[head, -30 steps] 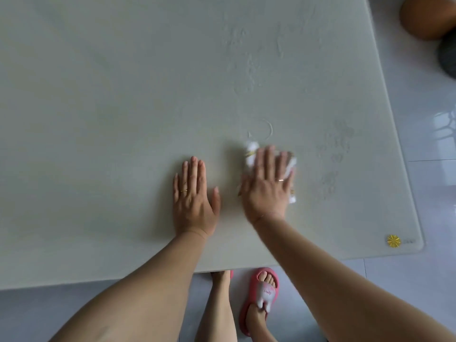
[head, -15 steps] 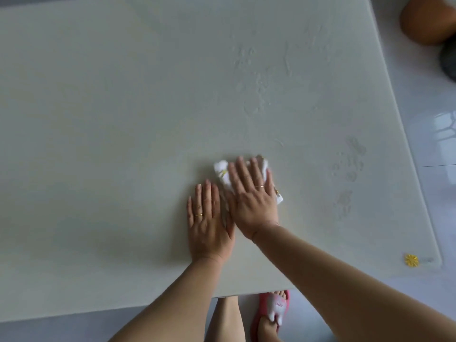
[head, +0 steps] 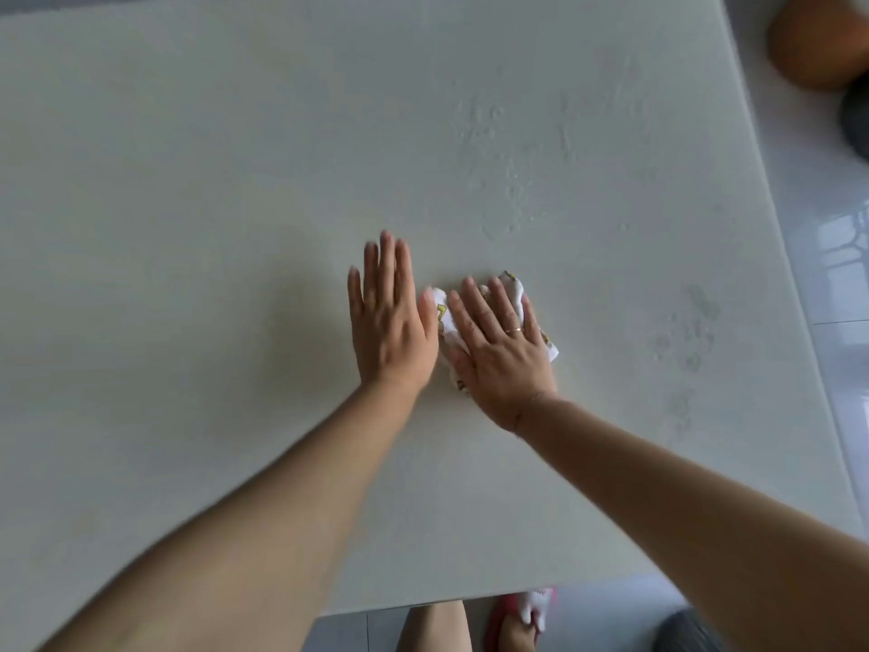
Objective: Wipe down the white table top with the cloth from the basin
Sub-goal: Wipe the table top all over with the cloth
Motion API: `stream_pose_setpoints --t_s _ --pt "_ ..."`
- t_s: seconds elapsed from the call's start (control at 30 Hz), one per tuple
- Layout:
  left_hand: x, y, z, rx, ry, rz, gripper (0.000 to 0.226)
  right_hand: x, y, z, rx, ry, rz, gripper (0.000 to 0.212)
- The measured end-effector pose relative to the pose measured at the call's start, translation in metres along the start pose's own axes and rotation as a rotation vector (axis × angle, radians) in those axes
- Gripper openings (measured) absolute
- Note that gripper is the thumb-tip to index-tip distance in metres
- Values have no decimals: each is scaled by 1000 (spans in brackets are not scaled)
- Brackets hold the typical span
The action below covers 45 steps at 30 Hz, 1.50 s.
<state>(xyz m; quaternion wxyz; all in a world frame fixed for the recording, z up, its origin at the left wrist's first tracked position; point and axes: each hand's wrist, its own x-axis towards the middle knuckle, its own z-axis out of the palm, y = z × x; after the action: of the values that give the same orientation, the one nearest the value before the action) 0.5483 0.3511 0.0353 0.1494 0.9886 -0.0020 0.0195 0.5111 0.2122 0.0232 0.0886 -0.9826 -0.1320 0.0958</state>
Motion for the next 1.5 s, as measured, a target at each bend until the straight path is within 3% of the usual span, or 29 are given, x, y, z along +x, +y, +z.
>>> stream_pose_setpoints --t_s 0.07,0.1,0.2,0.27,0.33,0.43,0.5,0.57,0.6,0.67,0.73,0.8,0.9,0.97,1.03,1.1,1.17,1.23,1.27,1.33,1.4,1.5 --pt "33 -10 6 36 -39 24 58 8 35 -9 -73 -43 -193 54" --pt "44 -17 10 58 -60 34 59 14 51 -13 -92 -55 -188 55" --pt "55 -29 20 97 -108 24 62 36 77 -20 15 3 195 54" --pt "52 -30 24 107 -104 14 62 47 57 -15 74 62 483 55" --pt "52 -29 26 102 -94 12 62 53 17 -7 124 79 608 58" --pt "53 -29 23 89 -118 8 61 41 -27 -3 85 32 269 59" --pt "53 -28 22 87 -124 4 61 41 -8 -10 34 7 -16 55" --pt "52 -27 20 88 -106 0 60 50 30 -17 -37 -12 -138 54" --pt "52 -26 19 90 -102 1 60 55 49 -20 -35 -19 -82 55" --pt "52 -26 20 88 -97 4 61 69 71 -26 42 -1 209 55" --pt "52 -27 20 90 -87 -4 61 83 58 -22 80 49 503 57" --pt "53 -26 19 92 -98 -5 61 90 23 -14 115 65 607 60" --pt "55 -25 18 109 -108 3 60 85 -19 -8 80 9 247 57" --pt "56 -26 18 99 -107 -5 59 86 0 -14 21 -12 -36 55" --pt "54 -26 18 97 -105 -5 60 94 39 -22 -42 -2 -147 53" --pt "54 -26 18 106 -110 2 60 107 78 -31 6 7 40 53" --pt "54 -26 18 115 -113 -1 60 122 91 -35 70 30 372 55" --pt "55 -26 18 128 -121 -8 61 136 68 -33 103 56 637 58" --pt "55 -26 18 131 -125 -11 61 139 49 -30 120 63 681 60" --pt "55 -25 18 143 -132 -15 59 137 7 -20 132 55 510 61" --pt "56 -23 17 167 -136 -13 57 128 -12 -16 86 -8 173 58" --pt "56 -25 17 158 -138 4 57 135 30 -26 -13 -4 -201 55"
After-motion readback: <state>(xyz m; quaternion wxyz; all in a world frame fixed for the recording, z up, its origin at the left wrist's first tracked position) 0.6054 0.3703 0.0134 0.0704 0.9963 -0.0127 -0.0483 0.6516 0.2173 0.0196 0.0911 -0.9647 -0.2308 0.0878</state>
